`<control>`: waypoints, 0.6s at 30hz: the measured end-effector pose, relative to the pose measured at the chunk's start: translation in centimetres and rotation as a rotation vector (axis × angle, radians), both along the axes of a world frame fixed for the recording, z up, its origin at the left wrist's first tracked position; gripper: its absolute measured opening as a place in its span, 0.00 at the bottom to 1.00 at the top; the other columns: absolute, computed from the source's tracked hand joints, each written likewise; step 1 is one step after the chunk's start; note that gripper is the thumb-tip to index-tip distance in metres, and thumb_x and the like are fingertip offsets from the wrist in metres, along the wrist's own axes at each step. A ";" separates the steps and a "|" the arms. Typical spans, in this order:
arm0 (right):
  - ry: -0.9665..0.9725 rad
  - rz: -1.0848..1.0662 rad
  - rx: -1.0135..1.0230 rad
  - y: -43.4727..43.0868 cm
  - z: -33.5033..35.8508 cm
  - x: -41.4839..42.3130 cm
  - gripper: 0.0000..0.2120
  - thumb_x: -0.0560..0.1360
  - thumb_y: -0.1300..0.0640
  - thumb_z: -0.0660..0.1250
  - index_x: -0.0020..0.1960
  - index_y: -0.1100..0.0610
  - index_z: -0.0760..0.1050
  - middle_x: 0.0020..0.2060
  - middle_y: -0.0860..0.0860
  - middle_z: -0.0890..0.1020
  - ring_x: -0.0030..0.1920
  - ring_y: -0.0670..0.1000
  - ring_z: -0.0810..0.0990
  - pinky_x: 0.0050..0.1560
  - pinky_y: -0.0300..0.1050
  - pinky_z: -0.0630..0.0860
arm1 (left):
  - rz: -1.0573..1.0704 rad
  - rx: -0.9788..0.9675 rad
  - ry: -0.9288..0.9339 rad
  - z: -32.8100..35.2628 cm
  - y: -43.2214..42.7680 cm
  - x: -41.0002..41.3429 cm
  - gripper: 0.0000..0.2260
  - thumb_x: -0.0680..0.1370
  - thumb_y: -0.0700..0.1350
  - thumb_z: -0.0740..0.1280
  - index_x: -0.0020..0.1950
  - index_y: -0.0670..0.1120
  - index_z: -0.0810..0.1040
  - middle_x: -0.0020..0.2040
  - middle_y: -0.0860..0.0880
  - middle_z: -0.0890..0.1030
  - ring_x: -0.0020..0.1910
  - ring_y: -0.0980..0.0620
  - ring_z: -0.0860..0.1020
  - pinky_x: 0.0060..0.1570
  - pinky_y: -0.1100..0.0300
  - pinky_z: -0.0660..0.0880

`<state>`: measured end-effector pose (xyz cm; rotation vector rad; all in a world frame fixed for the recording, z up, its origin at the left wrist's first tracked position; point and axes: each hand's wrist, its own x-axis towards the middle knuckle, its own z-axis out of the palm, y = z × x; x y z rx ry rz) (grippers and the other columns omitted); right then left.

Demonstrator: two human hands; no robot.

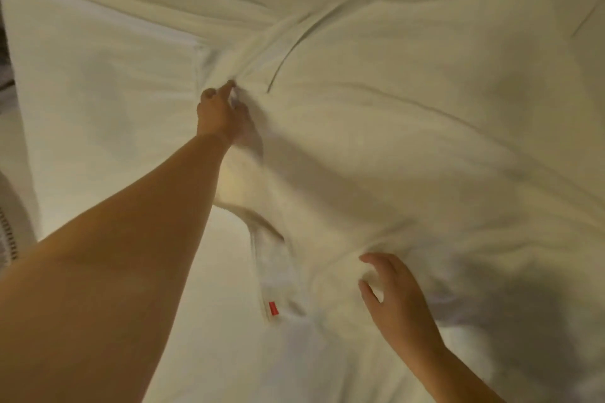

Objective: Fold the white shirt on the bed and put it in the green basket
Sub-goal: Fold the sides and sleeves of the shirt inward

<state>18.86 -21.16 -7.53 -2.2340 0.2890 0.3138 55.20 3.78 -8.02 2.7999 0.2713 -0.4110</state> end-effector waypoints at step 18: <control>0.047 0.087 -0.393 13.0 0.1 -0.4 0.15 0.67 0.49 0.73 0.48 0.52 0.72 0.41 0.48 0.75 0.41 0.52 0.72 0.41 0.45 0.72 | 0.202 -0.440 -0.076 -0.6 1.1 1.8 0.14 0.75 0.56 0.71 0.54 0.48 0.77 0.51 0.51 0.80 0.52 0.48 0.80 0.56 0.55 0.78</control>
